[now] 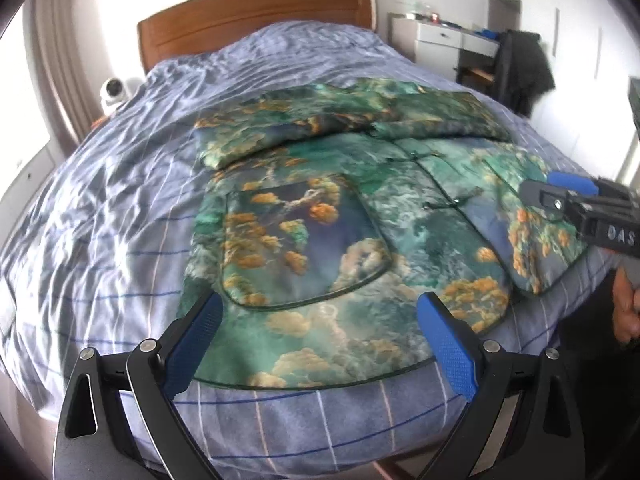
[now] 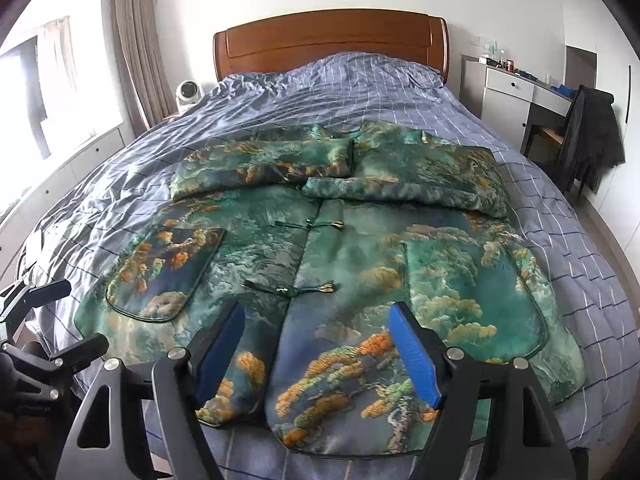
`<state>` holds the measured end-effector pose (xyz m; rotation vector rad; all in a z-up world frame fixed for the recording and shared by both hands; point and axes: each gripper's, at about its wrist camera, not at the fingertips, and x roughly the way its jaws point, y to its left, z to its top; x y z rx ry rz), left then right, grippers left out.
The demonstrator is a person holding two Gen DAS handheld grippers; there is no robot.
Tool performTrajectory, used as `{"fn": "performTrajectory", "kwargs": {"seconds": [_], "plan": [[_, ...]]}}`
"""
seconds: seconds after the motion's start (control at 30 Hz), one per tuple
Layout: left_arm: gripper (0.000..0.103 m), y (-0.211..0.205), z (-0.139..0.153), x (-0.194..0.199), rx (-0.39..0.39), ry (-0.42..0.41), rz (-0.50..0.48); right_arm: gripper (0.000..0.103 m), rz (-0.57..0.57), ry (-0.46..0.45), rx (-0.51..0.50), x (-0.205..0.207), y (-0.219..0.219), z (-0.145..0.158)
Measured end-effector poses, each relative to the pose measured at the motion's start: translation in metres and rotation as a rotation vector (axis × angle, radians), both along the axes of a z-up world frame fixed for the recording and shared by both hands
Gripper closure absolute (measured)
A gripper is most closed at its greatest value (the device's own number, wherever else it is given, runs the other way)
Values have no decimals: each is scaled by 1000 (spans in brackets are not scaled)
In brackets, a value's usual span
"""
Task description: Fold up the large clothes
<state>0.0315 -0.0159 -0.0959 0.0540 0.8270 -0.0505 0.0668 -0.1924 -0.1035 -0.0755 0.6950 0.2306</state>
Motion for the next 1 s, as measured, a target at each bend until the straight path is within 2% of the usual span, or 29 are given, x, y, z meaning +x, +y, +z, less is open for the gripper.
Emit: {"fn": "performTrajectory", "kwargs": {"seconds": [0.17, 0.3, 0.43, 0.5, 0.6, 0.7, 0.8, 0.87, 0.9, 0.93, 1.0], "plan": [[5, 11, -6, 5, -24, 13, 44, 27, 25, -8, -2, -7, 10, -3], [5, 26, 1, 17, -18, -15, 68, 27, 31, -25, -17, -13, 11, -4], [5, 75, 14, 49, -14, -94, 171, 27, 20, -29, -22, -14, 9, -3], [4, 113, 14, 76, -15, -117, 252, 27, 15, -34, -24, -14, 8, -2], [4, 163, 4, 128, 29, -132, 354, 27, 15, -35, -36, -16, 9, -1], [4, 193, -19, 180, 82, -93, 370, 27, 22, -18, -60, -17, 14, -5], [4, 212, -52, 225, 130, 9, 399, 27, 32, -1, -75, -19, 21, -6], [3, 225, -88, 244, 103, 140, 413, 27, 38, -4, -87, -21, 26, -5], [0, 230, -101, 246, 78, 174, 417, 27, 44, -4, -95, -21, 29, -5], [0, 234, -105, 242, 41, 137, 427, 27, 49, 1, -103, -21, 32, -5], [0, 234, -103, 239, 42, 118, 435, 27, 51, 12, -112, -21, 36, -7]]}}
